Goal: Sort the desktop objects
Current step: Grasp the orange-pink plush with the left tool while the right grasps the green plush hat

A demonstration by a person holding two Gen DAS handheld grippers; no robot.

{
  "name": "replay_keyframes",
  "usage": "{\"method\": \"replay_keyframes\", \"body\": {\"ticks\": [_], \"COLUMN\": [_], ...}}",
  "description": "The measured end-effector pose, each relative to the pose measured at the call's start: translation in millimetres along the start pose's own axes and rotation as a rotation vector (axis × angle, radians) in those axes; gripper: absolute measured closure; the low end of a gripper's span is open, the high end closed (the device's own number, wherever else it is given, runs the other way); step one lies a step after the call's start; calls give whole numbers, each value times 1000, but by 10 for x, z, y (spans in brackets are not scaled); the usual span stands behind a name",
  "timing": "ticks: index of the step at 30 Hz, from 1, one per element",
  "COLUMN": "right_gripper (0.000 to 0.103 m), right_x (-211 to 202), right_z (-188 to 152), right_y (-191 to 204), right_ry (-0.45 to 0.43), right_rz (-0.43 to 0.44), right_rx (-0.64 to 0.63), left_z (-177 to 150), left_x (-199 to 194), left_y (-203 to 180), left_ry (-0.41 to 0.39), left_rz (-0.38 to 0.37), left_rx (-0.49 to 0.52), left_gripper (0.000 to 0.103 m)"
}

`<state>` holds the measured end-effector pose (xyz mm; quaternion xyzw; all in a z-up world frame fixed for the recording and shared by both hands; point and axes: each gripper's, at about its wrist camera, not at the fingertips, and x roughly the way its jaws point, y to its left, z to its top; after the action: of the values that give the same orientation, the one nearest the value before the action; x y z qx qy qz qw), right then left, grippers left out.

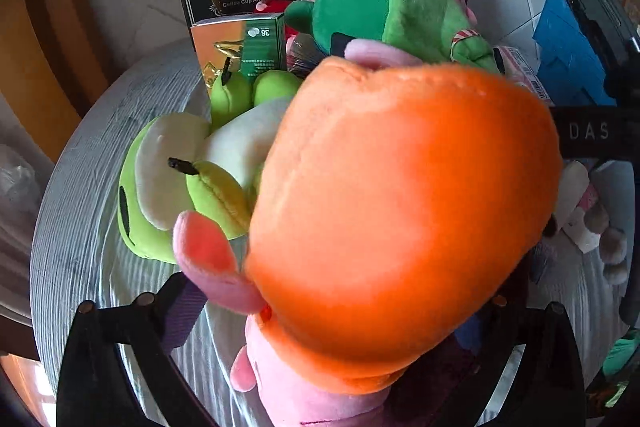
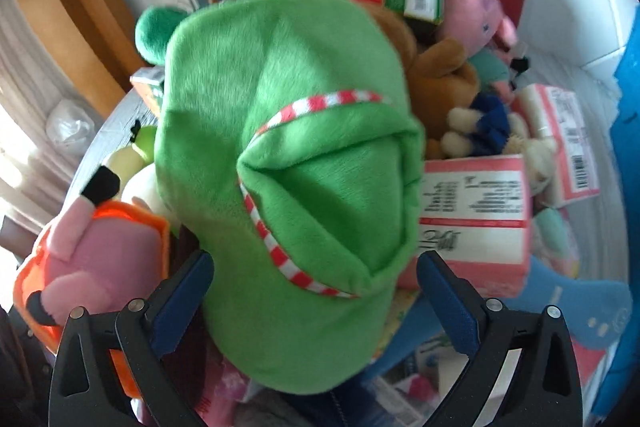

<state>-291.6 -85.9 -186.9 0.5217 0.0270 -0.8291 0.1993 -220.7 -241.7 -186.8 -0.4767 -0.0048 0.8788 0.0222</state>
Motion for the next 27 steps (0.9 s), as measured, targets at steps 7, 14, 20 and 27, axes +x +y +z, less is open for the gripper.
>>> {"method": "replay_keyframes", "body": {"ticks": [7, 14, 20, 27], "right_gripper": [66, 83, 85, 85], "right_x": [-69, -342, -706, -1271], "right_z": [-74, -218, -322, -430], "right_y": [60, 19, -60, -66], "right_ry": [-40, -86, -151, -277], "right_rz": [-6, -13, -10, -37], "right_rx": [-26, -38, -41, -82], "left_z": [-44, -71, -60, -88], "left_x": [-93, -224, -587, -1003], "left_y": [11, -73, -43, -72], "left_ry": [-3, -12, -86, -169], "left_rz": [-35, 7, 21, 79], "left_rx": [-34, -45, -76, -99], "left_gripper": [24, 32, 32, 32]}}
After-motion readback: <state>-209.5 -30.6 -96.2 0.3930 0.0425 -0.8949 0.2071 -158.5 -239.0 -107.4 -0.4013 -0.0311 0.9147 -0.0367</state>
